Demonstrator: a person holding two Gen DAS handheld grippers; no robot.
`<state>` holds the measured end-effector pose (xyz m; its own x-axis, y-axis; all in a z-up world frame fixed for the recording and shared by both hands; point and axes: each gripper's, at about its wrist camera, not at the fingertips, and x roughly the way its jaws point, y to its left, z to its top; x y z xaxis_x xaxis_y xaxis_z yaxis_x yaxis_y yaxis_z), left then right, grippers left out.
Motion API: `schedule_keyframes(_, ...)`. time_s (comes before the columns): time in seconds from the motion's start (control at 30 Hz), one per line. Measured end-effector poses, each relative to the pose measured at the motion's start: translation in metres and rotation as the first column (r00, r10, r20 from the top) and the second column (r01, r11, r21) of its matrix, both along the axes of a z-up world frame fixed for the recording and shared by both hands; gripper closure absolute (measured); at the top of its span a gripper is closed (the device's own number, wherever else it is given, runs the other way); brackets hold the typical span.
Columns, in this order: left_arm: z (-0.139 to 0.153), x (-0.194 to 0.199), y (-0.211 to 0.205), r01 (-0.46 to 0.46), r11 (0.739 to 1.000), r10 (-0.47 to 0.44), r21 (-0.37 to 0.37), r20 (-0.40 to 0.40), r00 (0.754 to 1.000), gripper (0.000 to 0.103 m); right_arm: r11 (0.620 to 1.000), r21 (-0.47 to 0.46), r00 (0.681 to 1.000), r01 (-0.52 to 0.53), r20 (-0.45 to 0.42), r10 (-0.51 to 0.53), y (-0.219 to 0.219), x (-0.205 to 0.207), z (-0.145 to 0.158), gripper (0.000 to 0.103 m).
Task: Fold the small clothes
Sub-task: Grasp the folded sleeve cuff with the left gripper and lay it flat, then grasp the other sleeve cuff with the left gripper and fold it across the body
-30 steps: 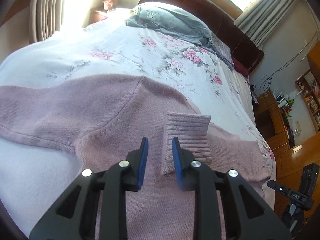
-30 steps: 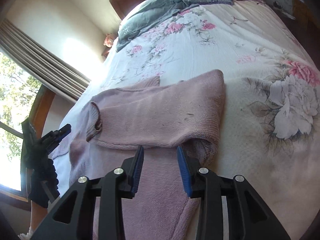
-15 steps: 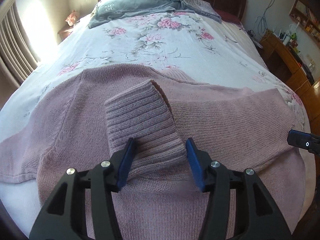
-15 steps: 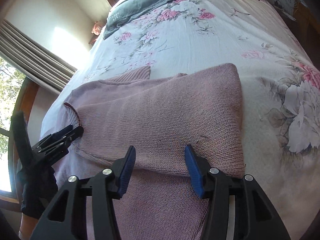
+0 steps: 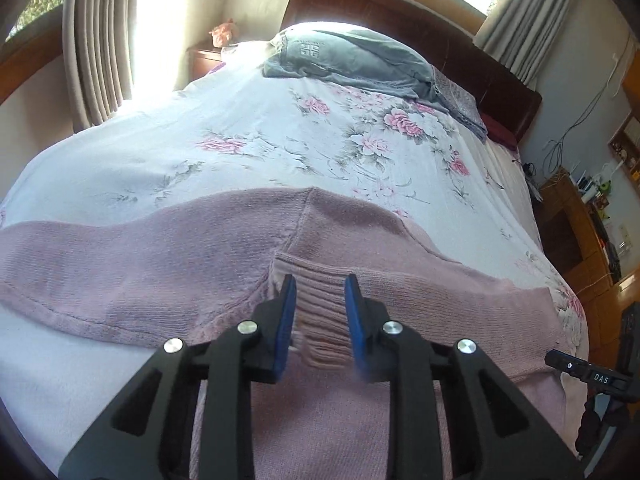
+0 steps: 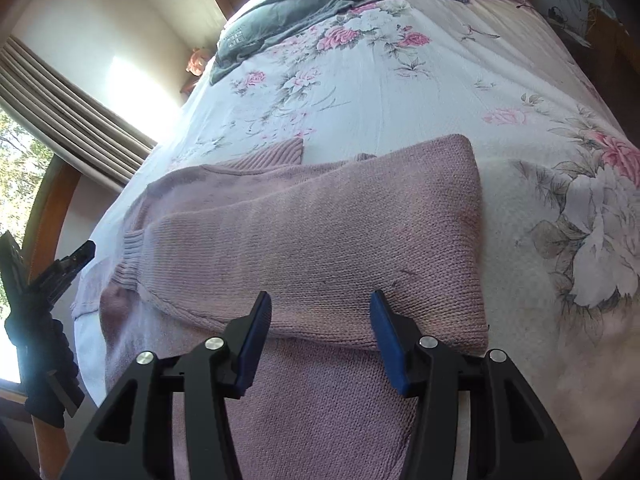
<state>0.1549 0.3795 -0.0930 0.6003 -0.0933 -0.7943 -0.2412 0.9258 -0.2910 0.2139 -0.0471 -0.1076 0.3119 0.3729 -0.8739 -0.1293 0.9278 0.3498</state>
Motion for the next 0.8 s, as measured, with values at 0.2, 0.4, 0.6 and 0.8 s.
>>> schedule_keyframes(0.2, -0.013, 0.009, -0.034, 0.107, 0.992, -0.109, -0.059, -0.029, 0.994, 0.067, 0.999, 0.02, 0.999, -0.03, -0.019, 0.031, 0.022, -0.001, 0.003, 0.051)
schedule_keyframes(0.4, -0.075, 0.02, -0.042, 0.122, 0.984, -0.141, -0.128, -0.16, 0.977, 0.067, 0.997, -0.067, 0.997, -0.046, -0.057, 0.042, 0.036, -0.001, -0.023, 0.051)
schedule_keyframes(0.6, -0.038, -0.014, -0.002, 0.091, 0.981, -0.101, -0.172, -0.051, 0.994, 0.055, 0.997, -0.021, 0.997, -0.07, 0.017, 0.07, 0.047, -0.023, 0.018, 0.05)
schedule_keyframes(0.8, -0.034, -0.08, 0.096, -0.063, 0.99, 0.054, -0.125, -0.072, 0.996, 0.049, 0.989, 0.005, 0.987, -0.151, 0.06, 0.15, 0.087, -0.051, 0.038, 0.045)
